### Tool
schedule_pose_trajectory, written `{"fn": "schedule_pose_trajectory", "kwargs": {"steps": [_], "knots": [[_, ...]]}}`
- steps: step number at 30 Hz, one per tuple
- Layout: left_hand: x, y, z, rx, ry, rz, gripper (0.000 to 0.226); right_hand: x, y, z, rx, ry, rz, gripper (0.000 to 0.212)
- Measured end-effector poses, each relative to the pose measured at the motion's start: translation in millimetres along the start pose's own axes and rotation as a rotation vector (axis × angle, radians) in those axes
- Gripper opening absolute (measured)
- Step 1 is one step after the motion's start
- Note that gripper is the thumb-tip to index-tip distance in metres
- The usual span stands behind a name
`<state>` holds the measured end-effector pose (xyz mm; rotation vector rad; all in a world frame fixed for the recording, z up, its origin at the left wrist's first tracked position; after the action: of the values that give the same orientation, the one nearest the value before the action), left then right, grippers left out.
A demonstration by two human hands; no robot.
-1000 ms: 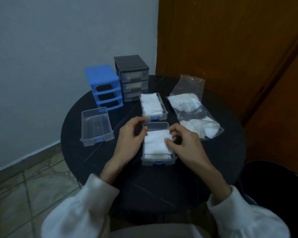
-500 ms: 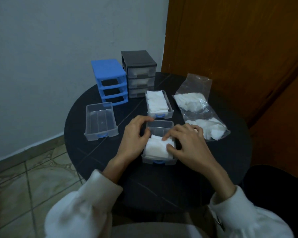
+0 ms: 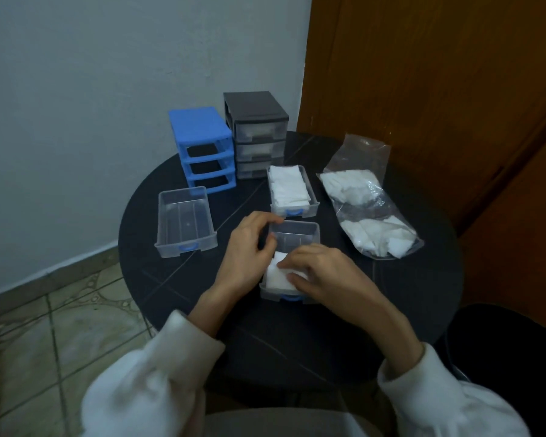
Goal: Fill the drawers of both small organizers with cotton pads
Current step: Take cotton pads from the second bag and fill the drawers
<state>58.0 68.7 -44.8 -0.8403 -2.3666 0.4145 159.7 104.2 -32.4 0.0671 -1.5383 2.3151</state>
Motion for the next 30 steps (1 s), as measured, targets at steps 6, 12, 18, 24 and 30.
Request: {"fn": "schedule_pose_trajectory", "kwargs": {"steps": [6, 12, 18, 24, 30], "knots": [[-1, -1, -3, 0.028, -0.002, 0.013, 0.029, -1, 0, -1, -0.009, 0.000, 0.010, 0.028], [3, -2, -16, 0.062, 0.046, 0.018, 0.034, -17, -43, -27, 0.234, 0.137, -0.227, 0.021], [13, 20, -60, 0.030, 0.123, 0.113, 0.029, -61, -87, -88, 0.241, 0.336, -0.578, 0.018], [23, 88, -98, 0.132, 0.212, 0.302, 0.030, -88, -88, -143, 0.226, 0.544, -0.728, 0.019], [17, 133, -97, 0.104, 0.154, 0.388, 0.045, -80, -69, -158, 0.321, 0.543, -0.708, 0.020]]}}
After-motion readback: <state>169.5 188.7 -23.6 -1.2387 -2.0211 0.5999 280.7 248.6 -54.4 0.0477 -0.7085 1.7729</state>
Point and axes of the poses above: each hand's wrist, its own x-axis towards the middle knuckle, its own y-axis out of the palm, z = x × y, the point moved 10 cm from there along x, towards the middle knuckle, and after that the axes turned 7 degrees about -z, right-handed, at the moved point
